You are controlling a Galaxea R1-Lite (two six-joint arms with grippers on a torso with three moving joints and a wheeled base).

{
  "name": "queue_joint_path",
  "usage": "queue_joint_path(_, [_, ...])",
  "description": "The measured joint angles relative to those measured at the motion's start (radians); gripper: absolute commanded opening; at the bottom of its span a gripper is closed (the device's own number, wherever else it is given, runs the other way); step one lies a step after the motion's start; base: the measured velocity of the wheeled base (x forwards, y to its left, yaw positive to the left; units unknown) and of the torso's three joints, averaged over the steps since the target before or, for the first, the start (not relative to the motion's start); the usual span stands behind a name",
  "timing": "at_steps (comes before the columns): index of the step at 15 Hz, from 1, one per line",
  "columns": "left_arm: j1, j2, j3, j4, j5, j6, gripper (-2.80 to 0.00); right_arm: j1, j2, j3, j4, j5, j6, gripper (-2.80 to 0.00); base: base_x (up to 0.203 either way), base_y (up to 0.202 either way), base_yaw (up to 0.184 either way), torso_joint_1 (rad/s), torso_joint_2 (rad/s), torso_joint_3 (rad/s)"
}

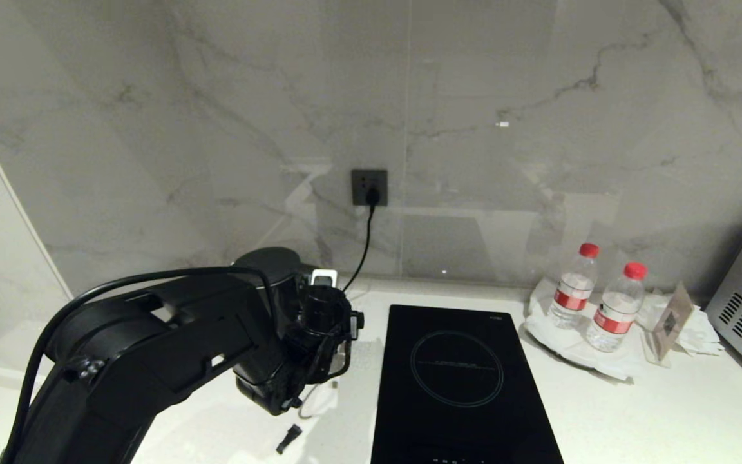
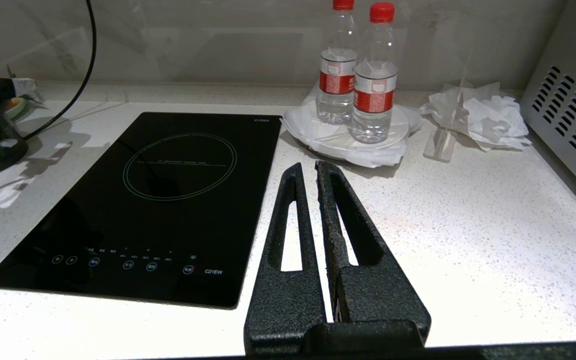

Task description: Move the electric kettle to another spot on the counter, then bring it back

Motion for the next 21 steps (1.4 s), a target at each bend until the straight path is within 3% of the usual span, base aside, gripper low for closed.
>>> queue_joint_path(8, [-0.01,-0.025,0.089,-0.04,-0.001,-0.006,0.0,0.0,0.0,0.0,0.0,0.0,0.0,-2.8,0.0,0.0,0.0,0.0,0.0,0.0])
queue_joint_path(16, [-0.008,-0.1,0.295,-0.19,-0.005,-0.004,0.0,0.0,0.0,0.0,0.0,0.0,0.0,-2.8,0.0,0.0,0.0,0.0,0.0,0.0])
queue_joint_path(21, [-0.031,-0.239,0.422,-0.195,-0.008,-0.008,0.0,0.0,0.0,0.0,0.0,0.0,0.0,-2.8,0.0,0.0,0.0,0.0,0.0,0.0])
